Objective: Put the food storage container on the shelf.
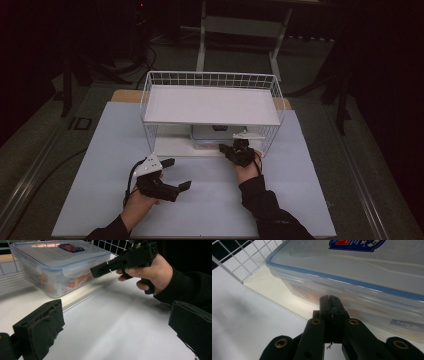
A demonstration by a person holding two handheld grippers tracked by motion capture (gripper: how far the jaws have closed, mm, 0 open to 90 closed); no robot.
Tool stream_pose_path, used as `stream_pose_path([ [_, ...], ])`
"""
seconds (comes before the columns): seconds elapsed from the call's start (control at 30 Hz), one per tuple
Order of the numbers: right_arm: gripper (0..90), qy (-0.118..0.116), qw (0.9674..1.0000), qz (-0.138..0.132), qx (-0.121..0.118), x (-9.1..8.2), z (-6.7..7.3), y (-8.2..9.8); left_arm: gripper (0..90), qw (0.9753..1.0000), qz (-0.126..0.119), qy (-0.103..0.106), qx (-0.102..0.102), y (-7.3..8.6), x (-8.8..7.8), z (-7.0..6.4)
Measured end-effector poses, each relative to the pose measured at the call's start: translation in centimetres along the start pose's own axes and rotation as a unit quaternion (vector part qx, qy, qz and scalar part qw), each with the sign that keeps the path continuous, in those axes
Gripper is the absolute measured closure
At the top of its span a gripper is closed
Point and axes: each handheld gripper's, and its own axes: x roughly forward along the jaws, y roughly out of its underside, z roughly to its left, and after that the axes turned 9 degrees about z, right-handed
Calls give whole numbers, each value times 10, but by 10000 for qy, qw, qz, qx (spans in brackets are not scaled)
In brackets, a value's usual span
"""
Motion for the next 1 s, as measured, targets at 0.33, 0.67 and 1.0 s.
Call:
stream_pose_path([
  [0.33, 898, -95, 9999, -23, 40, 8, 0, -5, 0, 10000, -21, -7, -41, 1, -2, 1],
  [0.67, 877, -277, 9996, -76, 81, 7, 6, -5, 0, 10000, -10, -36, -29, 1, -1, 1],
  [1.0, 396, -380, 9982, -359, -286, -23, 29, 14, 0, 9999, -155, -53, -12, -2, -9, -2],
])
